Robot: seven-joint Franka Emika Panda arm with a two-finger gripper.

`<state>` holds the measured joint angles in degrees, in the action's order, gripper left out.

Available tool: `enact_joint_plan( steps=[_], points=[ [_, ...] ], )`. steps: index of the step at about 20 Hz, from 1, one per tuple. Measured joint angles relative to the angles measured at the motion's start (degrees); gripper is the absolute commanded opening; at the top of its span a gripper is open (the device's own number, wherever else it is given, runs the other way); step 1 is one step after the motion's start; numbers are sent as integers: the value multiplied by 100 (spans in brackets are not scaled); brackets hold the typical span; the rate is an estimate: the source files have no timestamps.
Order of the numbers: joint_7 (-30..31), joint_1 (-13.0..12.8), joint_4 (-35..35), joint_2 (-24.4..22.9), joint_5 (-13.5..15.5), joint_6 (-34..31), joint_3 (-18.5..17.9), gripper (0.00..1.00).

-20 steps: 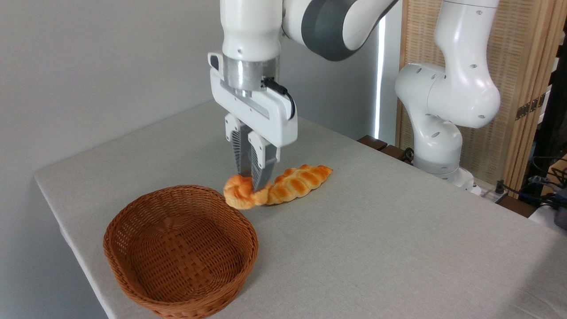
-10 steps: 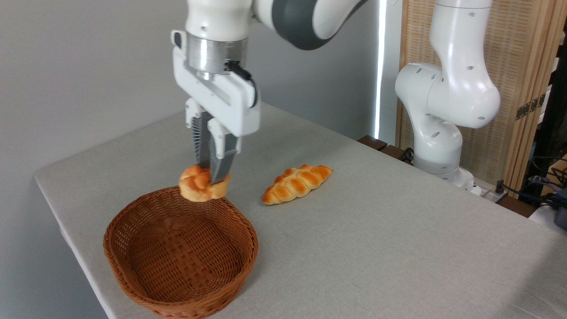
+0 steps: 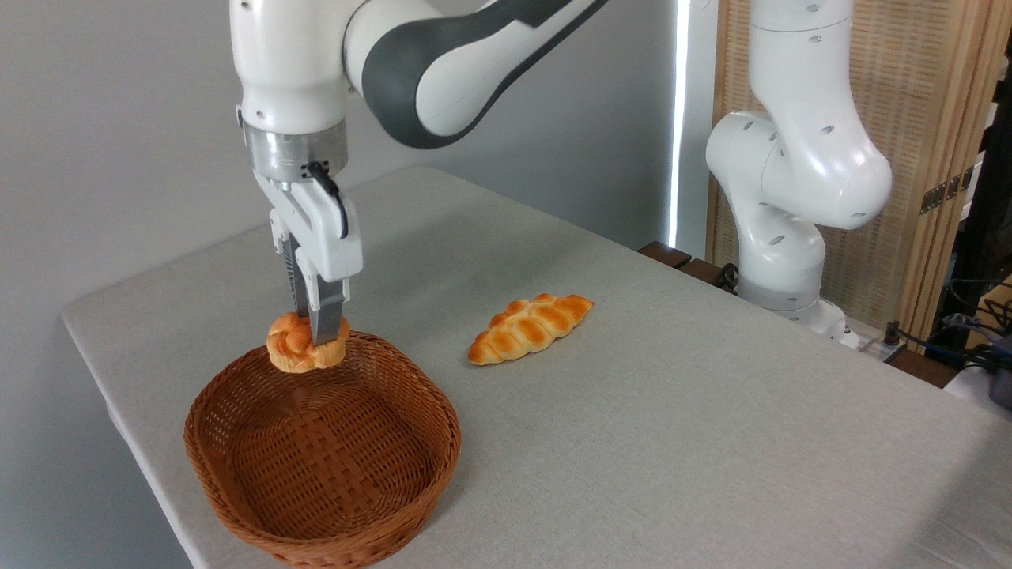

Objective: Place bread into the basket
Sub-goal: 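Lower the bun into the basket and open the gripper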

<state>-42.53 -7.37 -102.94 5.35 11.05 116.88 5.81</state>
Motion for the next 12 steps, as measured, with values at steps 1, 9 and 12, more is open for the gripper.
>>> enact_joint_plan(
  steps=[1,9,12],
  points=[
    [0,-1,12,31,0,14,9,46],
    [-3,6,22,133,0,219,10,69],
    [-4,6,22,166,0,294,12,74]
  ],
)
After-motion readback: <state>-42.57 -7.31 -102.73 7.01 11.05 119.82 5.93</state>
